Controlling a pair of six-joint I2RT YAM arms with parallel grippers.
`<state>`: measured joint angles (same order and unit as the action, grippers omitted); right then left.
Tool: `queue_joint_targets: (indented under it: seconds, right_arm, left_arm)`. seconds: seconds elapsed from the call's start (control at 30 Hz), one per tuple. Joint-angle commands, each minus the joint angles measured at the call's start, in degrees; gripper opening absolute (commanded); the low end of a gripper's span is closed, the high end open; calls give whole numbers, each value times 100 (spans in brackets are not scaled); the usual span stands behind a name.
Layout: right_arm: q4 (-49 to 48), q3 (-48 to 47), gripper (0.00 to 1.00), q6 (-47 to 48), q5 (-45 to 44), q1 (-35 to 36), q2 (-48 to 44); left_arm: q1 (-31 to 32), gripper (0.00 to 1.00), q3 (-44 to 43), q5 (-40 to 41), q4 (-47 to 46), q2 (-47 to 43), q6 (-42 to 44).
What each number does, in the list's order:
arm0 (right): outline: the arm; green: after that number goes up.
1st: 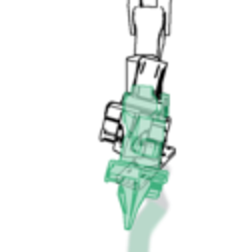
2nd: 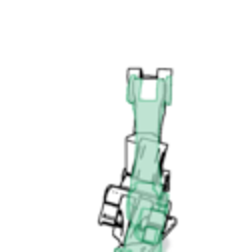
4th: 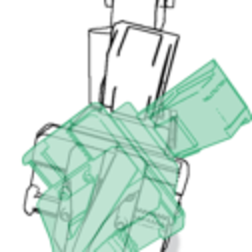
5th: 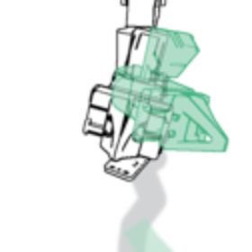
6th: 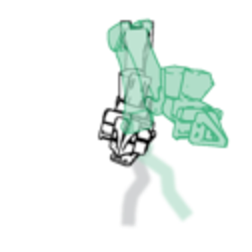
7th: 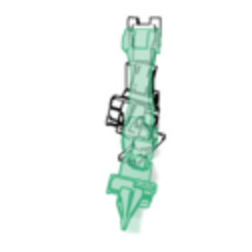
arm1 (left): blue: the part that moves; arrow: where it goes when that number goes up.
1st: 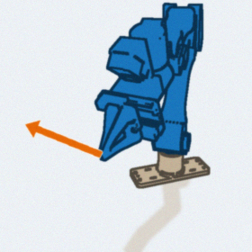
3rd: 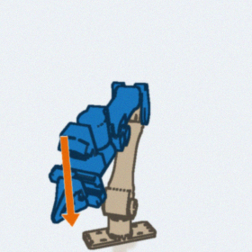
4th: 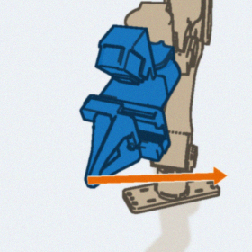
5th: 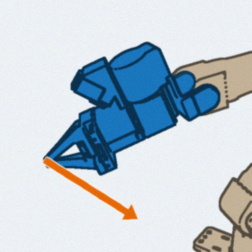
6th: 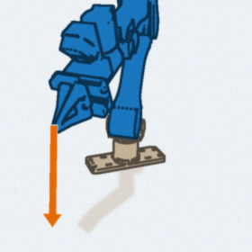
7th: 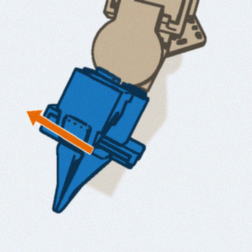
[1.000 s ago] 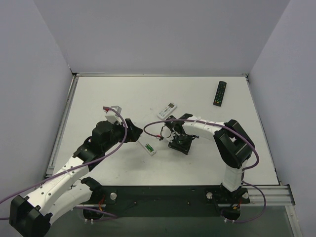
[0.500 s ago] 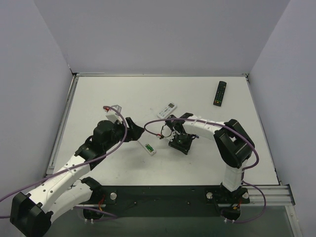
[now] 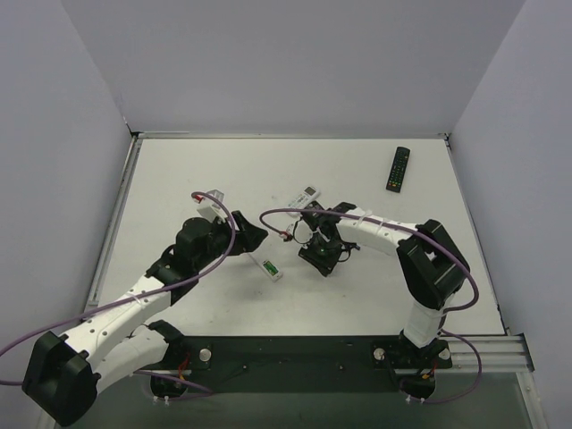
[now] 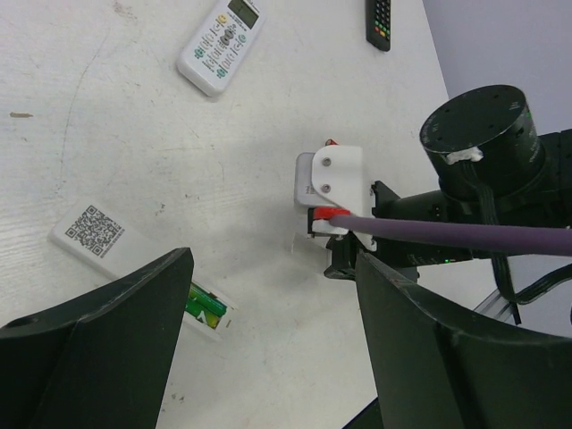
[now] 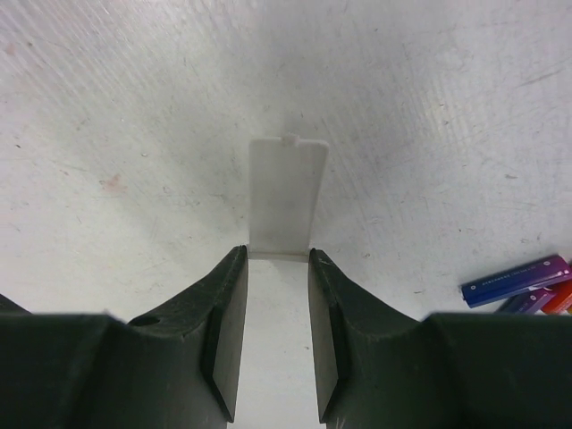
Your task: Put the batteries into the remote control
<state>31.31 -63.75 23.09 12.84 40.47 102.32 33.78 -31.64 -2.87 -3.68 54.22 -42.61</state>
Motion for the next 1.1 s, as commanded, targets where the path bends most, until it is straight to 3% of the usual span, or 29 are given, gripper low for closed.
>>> queue_joint_targets:
  seconds: [0.0,0.33,0.83,1.07]
  right_arm:
    - [-19,64,3,-129,341,-100,-432]
    - [-213,-41,1,-410,710,-153,-863]
    - [-1250,29,0,-1377,1229,-144,-1627]
    - [-1505,143,0,-1623,1317,-127,-1830]
  left_arm:
    - [-12,84,166,243,-493,-192,-264]
    - [14,83,360,-46,-1133,80,-538]
    - [348,83,-378,-881,-1916,1433,-336]
    - [524,71,-563,-838,-2049,1952,-213]
